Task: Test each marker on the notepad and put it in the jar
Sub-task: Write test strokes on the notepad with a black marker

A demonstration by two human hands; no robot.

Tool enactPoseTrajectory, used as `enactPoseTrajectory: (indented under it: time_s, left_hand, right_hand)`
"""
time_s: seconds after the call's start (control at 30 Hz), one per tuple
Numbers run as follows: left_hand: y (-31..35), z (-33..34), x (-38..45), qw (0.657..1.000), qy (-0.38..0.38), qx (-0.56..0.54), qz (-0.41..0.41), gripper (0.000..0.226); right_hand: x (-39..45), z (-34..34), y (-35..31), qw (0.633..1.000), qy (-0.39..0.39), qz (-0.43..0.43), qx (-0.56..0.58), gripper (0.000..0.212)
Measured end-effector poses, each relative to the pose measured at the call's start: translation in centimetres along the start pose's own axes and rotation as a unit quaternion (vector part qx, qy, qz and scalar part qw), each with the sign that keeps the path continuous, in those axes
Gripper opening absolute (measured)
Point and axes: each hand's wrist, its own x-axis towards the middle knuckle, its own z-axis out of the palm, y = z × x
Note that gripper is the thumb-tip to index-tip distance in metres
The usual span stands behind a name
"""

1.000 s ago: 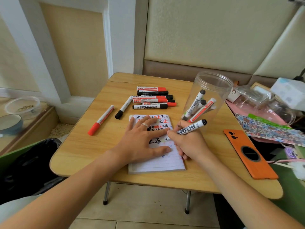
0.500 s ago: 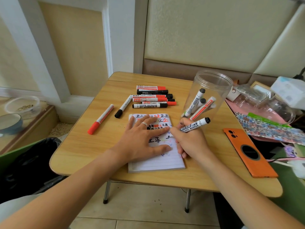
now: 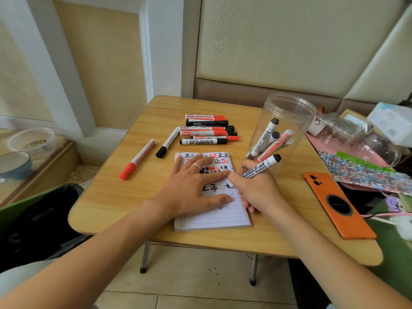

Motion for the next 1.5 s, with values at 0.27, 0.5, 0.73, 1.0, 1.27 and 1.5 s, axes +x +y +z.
enactPoseTrajectory:
  time_s: [0.27,0.5,0.73,1.0,1.27,1.5]
  left_hand:
    - [0.09,-0.02,0.00,1.000,0.003,-0.003,-0.001,0.083]
    - [0.17,-0.10,-0.06,1.000,0.004,-0.006,-0.003,0.085]
    - [0.23,-0.07,-0.19,1.000,0.007,-0.007,-0.004,0.083]
    - [0.18,-0.10,-0.20,1.000,0.007,-0.010,-0.002,0.082]
    - [0.25,-0.02,-0.14,1.000,0.009,-0.010,-0.005,0.085]
    - [0.29,-0.03,-0.06,1.000,0.009,-0.011,-0.005,0.085]
  right_hand:
    - [-0.15,0.01,0.10,1.000,0.022,-0.014,0.018,0.022]
    - [0.12,0.07,0.46,0.999,0.028,-0.011,0.024,0.020]
    - [0.22,-0.01,0.50,0.998,0.022,-0.020,0.061,0.020]
    - [0.32,-0.60,0.77,0.998,0.027,-0.018,0.046,0.022]
    - [0.21,-0.27,0.79,0.999,0.018,-0.042,0.026,0.026]
    - [0.12,-0.24,0.69,0.998,0.012,-0.052,0.022,0.025]
